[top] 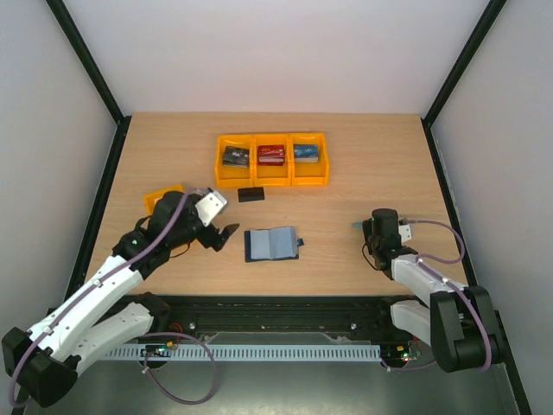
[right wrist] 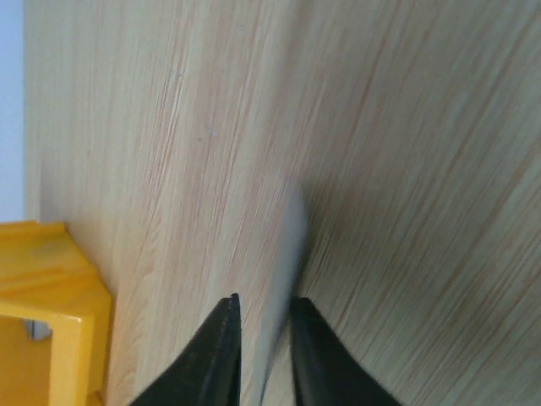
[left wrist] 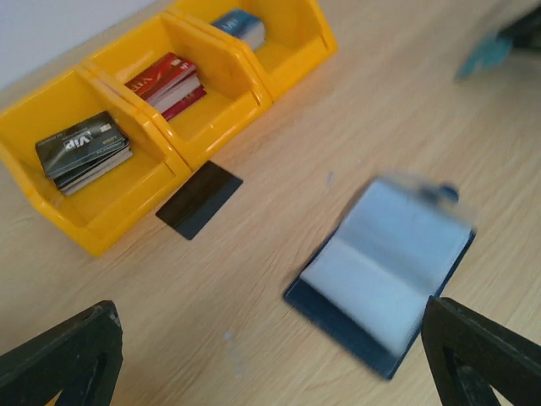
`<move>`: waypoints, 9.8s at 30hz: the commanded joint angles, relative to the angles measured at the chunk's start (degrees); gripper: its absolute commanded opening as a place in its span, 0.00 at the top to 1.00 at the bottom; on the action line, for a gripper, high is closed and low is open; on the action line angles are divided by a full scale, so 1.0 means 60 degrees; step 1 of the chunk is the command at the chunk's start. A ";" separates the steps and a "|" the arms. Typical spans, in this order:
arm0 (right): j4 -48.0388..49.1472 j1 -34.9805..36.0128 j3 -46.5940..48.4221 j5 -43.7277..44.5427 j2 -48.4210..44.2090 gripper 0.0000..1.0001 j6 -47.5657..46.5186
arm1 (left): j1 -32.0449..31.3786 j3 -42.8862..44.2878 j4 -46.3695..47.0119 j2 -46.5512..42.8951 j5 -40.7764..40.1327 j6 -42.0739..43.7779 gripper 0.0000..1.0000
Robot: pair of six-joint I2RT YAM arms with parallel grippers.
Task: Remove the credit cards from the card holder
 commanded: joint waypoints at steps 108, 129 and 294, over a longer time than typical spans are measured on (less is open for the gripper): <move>0.0587 0.4014 0.6050 -0.9745 0.0285 0.05 -1.0603 | 0.2339 -0.0529 0.8924 -0.1324 0.8137 -0.5485 0.98; 0.0666 0.6270 0.7094 -0.6580 0.1128 0.98 -0.9945 | 0.2331 -0.1441 0.8391 -0.1632 0.6701 -0.5724 0.66; -0.1057 0.7188 0.7514 -0.5211 0.1887 0.20 -1.1150 | 0.1872 -0.1370 0.4096 -0.1730 -0.0898 -0.0869 0.98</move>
